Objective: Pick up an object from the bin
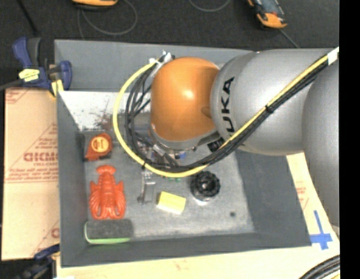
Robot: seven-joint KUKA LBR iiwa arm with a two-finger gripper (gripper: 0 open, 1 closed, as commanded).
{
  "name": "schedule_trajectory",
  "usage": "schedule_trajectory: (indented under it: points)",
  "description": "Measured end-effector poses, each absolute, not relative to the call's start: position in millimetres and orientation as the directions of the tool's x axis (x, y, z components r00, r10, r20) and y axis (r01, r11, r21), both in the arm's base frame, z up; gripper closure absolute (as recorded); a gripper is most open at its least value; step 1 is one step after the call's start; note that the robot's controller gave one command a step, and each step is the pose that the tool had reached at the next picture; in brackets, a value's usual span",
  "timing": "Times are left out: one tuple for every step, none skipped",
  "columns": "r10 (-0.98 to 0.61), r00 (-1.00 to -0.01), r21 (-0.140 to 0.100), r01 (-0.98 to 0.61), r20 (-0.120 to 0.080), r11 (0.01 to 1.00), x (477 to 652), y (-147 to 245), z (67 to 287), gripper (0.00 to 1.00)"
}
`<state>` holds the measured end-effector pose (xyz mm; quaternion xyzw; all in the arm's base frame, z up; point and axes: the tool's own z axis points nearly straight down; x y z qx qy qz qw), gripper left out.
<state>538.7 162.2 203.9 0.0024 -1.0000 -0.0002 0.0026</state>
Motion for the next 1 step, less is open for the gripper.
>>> schedule_trajectory:
  points:
    - [-0.001, -1.000, 0.002, -0.001, -0.003, 1.000, 540.4, 161.3, 208.7, 0.00]
